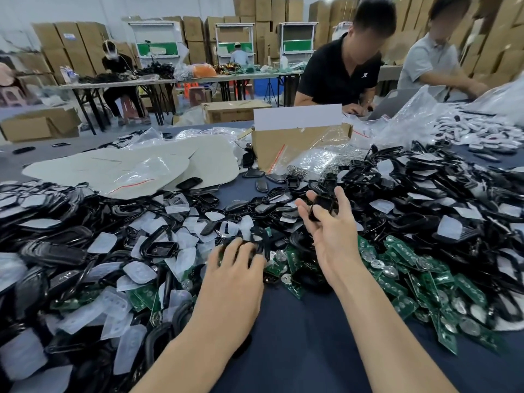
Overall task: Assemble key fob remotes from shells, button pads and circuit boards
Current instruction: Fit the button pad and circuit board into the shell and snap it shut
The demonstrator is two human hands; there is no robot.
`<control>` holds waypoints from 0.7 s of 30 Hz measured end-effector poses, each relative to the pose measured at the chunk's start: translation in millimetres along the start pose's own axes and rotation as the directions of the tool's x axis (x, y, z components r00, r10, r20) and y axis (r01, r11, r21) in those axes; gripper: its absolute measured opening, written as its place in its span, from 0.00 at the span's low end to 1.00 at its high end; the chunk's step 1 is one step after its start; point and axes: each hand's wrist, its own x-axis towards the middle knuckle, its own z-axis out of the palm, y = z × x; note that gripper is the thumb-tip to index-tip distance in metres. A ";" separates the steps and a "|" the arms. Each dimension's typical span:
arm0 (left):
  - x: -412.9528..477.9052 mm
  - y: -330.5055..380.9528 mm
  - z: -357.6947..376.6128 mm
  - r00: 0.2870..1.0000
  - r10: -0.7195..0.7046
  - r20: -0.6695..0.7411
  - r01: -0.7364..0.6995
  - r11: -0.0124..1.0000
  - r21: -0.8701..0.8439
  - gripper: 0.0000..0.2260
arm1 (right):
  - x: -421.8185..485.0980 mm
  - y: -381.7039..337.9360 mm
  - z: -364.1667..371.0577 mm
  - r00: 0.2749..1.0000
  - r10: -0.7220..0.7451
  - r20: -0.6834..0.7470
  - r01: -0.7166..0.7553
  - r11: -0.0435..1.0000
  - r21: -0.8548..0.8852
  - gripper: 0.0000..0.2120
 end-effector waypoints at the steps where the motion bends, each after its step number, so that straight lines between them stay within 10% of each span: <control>1: 0.0 2.2 0.6 1.000 0.018 -0.018 -0.018 1.000 0.015 0.10 | 0.4 0.3 0.0 1.000 -0.004 -0.012 0.004 1.000 0.009 0.29; 8: 0.5 38.3 1.5 0.993 0.025 0.118 -0.009 0.991 -0.136 0.23 | -4.1 4.1 2.0 0.999 0.016 0.045 -0.007 0.981 -0.196 0.06; 21: 6.9 12.0 11.2 0.976 0.183 -0.121 -0.172 0.981 0.091 0.20 | 0.6 12.5 4.7 0.972 0.182 0.148 -0.150 0.968 -0.202 0.11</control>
